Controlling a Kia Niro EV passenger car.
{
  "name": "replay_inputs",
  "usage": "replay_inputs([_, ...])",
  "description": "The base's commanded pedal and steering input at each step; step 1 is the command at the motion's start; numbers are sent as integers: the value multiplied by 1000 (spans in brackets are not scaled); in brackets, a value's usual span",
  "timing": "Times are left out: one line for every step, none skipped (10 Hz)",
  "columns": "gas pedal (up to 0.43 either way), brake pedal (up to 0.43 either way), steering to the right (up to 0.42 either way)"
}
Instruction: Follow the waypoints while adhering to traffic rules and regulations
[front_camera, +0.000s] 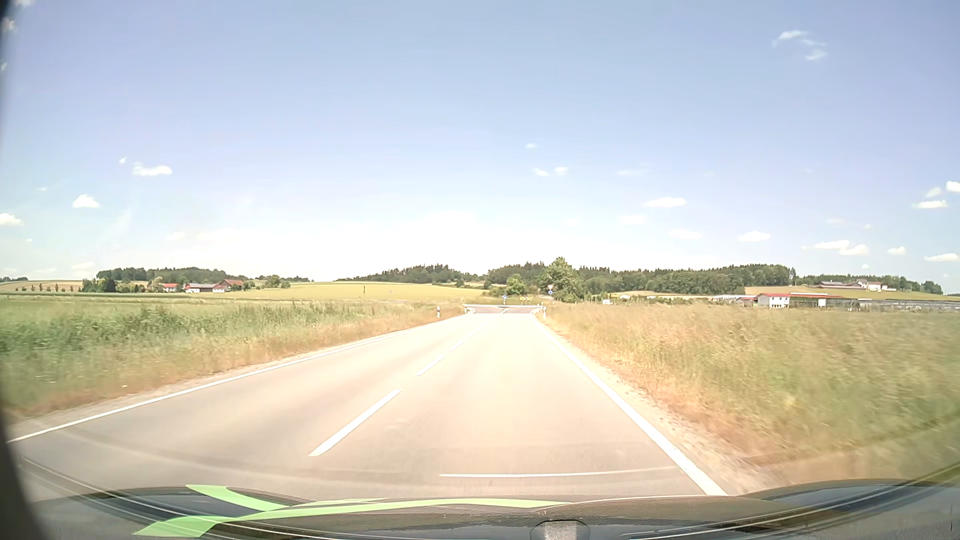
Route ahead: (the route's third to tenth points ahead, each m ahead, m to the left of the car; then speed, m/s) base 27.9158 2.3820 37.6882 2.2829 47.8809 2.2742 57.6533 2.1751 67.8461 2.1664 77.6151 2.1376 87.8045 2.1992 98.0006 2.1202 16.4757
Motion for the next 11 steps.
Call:
replay_inputs([87,0,0])
replay_inputs([87,0,1])
replay_inputs([87,0,1])
replay_inputs([8,0,1])
replay_inputs([0,0,0])
replay_inputs([0,0,0])
replay_inputs([0,0,0])
replay_inputs([0,0,0])
replay_inputs([0,0,0])
replay_inputs([0,0,0])
replay_inputs([0,0,0])
